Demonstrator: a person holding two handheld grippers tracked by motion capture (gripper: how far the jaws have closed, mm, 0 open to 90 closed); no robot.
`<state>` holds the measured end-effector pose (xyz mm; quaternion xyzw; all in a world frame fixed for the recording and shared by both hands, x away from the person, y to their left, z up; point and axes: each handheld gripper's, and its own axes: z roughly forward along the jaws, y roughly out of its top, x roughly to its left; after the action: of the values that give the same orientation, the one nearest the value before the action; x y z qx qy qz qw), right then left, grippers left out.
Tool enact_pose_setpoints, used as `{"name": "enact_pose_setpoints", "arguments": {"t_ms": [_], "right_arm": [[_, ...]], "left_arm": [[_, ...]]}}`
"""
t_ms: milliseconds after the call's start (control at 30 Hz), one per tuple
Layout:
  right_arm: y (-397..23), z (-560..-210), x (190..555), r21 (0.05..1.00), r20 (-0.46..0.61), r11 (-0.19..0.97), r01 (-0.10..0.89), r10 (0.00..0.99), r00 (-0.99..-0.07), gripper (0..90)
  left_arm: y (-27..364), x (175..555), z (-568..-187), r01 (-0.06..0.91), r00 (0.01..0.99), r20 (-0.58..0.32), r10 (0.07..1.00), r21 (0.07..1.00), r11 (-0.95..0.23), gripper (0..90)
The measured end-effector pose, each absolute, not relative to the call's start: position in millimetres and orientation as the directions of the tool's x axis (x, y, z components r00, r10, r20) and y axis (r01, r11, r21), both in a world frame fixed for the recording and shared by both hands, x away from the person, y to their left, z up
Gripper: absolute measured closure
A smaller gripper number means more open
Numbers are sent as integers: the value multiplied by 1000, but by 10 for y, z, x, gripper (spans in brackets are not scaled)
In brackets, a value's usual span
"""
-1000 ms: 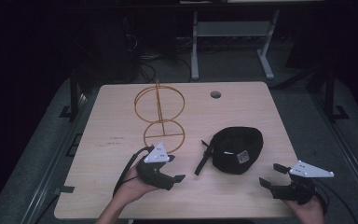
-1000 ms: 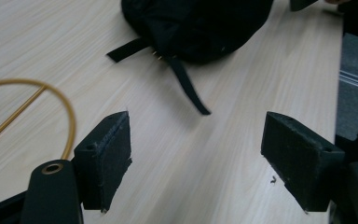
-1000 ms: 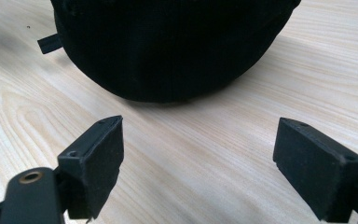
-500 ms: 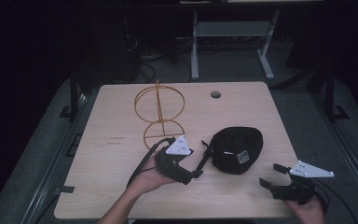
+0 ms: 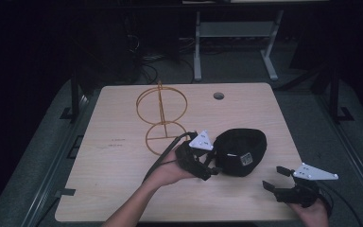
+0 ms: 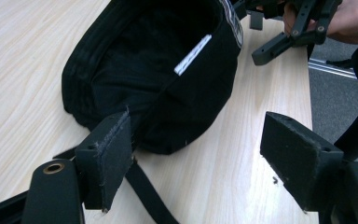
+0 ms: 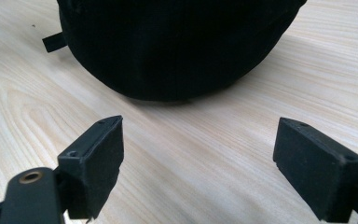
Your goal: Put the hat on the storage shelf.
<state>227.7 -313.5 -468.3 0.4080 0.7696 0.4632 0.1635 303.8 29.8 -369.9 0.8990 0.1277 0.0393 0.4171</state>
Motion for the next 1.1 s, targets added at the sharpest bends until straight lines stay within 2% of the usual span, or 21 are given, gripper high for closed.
{"name": "enact_pose_setpoints", "arguments": {"t_ms": [333,600,767,933,1100], "right_arm": [[-3118,-4682,2272,844,128,243,478,775,-619,158],[-3097,-4696,2278,843,131,250,476,764,-632,143],[-3083,-4706,2278,847,129,251,470,759,-638,142],[-3081,-4711,2270,848,129,251,466,756,-642,141],[-3079,-4715,2278,857,152,218,467,758,-634,141]], "left_arm": [[98,3145,-3722,186,970,-34,241,739,-647,253],[-91,3231,-3767,168,979,-36,200,701,-693,312],[-195,3260,-3780,156,984,-44,175,691,-706,394],[-248,3262,-3810,140,987,-38,157,681,-719,430],[-272,3247,-3818,117,991,-35,128,682,-722,611]]}}
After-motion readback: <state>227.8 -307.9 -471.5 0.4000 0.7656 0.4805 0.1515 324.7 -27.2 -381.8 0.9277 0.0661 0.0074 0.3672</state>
